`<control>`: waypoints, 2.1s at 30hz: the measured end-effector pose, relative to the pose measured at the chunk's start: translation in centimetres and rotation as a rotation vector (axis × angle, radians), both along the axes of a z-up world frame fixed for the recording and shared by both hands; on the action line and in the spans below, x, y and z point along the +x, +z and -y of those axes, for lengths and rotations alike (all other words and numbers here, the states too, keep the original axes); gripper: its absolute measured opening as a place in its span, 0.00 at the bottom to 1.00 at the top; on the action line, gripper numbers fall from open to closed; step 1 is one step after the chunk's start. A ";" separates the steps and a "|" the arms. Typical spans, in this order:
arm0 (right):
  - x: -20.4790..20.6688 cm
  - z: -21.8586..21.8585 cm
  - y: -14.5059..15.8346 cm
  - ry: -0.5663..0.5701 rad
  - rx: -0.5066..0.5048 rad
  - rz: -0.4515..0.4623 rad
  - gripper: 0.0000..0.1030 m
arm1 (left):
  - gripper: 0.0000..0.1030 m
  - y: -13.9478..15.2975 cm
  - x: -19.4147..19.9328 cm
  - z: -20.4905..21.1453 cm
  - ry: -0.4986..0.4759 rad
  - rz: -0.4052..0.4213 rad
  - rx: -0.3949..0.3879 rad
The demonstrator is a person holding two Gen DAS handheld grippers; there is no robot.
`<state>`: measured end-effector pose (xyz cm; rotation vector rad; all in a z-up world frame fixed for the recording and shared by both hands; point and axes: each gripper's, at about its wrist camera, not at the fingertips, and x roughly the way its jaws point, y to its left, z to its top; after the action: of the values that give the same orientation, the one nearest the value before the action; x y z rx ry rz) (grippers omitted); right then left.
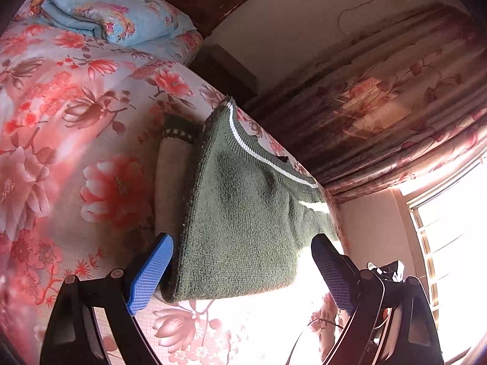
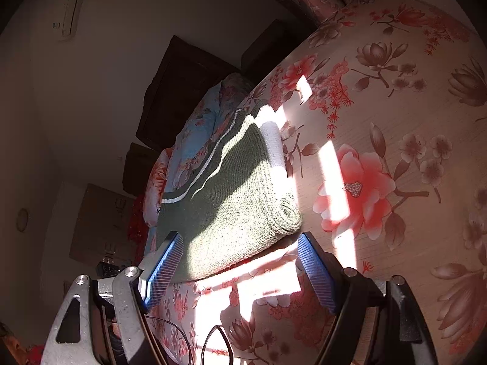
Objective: Fold small clothes
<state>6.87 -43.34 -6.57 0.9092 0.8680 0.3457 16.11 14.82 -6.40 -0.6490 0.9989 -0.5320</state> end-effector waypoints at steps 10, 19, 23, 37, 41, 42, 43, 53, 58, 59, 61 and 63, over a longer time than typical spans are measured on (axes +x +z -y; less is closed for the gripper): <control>2.6 0.5 -3.0 -0.015 0.009 -0.147 0.78 | 1.00 0.4 -1.0 0.3 0.041 0.042 0.068; 6.7 -2.0 -3.9 -0.036 0.130 -0.199 0.78 | 1.00 5.4 -1.7 0.6 0.052 0.139 0.038; 6.6 -1.8 -4.2 -0.084 0.174 -0.223 0.78 | 1.00 5.2 -1.1 2.2 0.014 0.123 0.015; 4.7 -4.2 -0.4 -0.068 -0.080 -0.020 0.19 | 1.00 3.8 -2.0 -1.3 0.105 0.084 -0.011; 4.9 -6.9 3.0 -0.038 -0.280 0.044 0.18 | 1.00 4.0 -1.8 -0.7 0.078 0.100 -0.046; 4.8 -7.3 3.7 -0.036 -0.289 0.064 0.18 | 1.00 4.0 -1.8 -0.6 0.075 0.108 -0.057; 4.6 -7.9 4.5 -0.030 -0.296 0.089 0.17 | 1.00 4.0 -1.8 -0.6 0.078 0.111 -0.071; 9.9 -23.5 12.3 0.200 -0.448 0.270 0.17 | 1.00 3.8 -3.8 -6.4 0.183 0.124 -0.146; 11.0 -34.5 11.8 0.390 -0.551 0.313 0.17 | 1.00 3.2 -5.4 -10.3 0.262 0.139 -0.140; 11.0 -36.5 11.1 0.429 -0.569 0.314 0.17 | 1.00 2.9 -5.7 -11.0 0.279 0.135 -0.143; 10.7 -40.2 9.1 0.506 -0.628 0.308 0.17 | 1.00 1.9 -5.9 -12.1 0.301 0.114 -0.154; 9.7 -43.1 6.6 0.585 -0.707 0.299 0.17 | 1.00 1.1 -6.1 -13.0 0.322 0.093 -0.165</control>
<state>16.58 -0.23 0.06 -0.0676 0.8757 0.6070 10.05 27.79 -5.35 -0.9058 0.7486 -0.3581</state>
